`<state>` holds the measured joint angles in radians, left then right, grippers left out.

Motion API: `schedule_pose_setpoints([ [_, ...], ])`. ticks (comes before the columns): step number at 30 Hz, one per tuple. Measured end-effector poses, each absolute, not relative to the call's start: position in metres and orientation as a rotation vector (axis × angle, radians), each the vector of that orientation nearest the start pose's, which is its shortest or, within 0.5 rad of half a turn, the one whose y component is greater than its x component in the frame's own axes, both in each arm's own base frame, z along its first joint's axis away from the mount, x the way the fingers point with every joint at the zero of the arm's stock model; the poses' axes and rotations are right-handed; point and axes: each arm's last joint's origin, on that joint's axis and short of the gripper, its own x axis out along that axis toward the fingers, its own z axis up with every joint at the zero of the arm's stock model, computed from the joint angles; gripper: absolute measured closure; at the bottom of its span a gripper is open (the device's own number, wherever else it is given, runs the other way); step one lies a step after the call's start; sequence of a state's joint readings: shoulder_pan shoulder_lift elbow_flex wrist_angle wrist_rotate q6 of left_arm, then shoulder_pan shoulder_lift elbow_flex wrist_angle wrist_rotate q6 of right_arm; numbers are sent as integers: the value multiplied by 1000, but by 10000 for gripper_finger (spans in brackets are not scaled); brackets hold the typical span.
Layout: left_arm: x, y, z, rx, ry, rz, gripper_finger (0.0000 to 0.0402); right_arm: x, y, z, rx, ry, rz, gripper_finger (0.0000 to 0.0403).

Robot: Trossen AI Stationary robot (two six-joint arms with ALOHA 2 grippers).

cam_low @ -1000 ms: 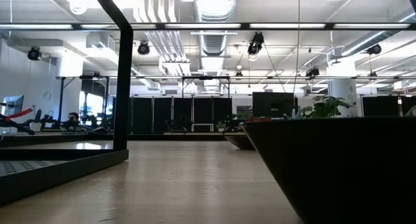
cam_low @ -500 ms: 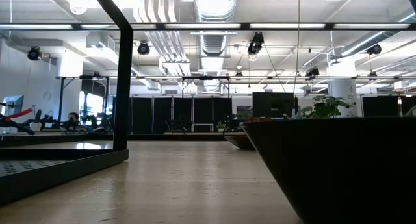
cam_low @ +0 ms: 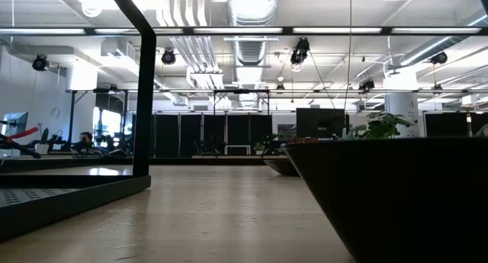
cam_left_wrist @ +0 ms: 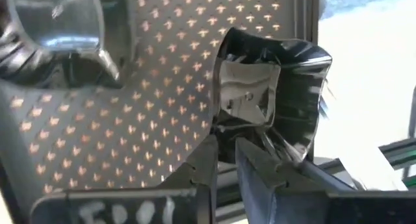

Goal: Pick & Place Mini shaped plates
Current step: Stack the black leaf-shaped plate on the black leaf-shaped plate on the shelf

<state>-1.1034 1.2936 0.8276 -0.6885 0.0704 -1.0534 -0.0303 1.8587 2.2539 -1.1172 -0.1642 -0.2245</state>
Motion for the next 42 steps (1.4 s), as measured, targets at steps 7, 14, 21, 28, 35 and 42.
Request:
schedule_pose_setpoints([
  [7, 95, -192, 234, -426, 1392, -277, 353, 369, -6, 442, -121, 716, 199, 394],
  [14, 91, -169, 257, -530, 1152, -173, 353, 357, -6, 436, -28, 847, 167, 394],
  [21, 89, -141, 277, -544, 792, -8, 353, 349, -6, 424, 84, 997, 118, 394],
  [28, 88, -127, 288, -505, 549, 83, 353, 348, -10, 403, 142, 1132, 11, 394],
  [35, 95, -119, 291, -436, 403, 202, 353, 353, -24, 366, 223, 1255, -66, 394],
  [42, 105, -110, 292, -413, 376, 281, 353, 358, -39, 328, 335, 1309, -155, 394],
])
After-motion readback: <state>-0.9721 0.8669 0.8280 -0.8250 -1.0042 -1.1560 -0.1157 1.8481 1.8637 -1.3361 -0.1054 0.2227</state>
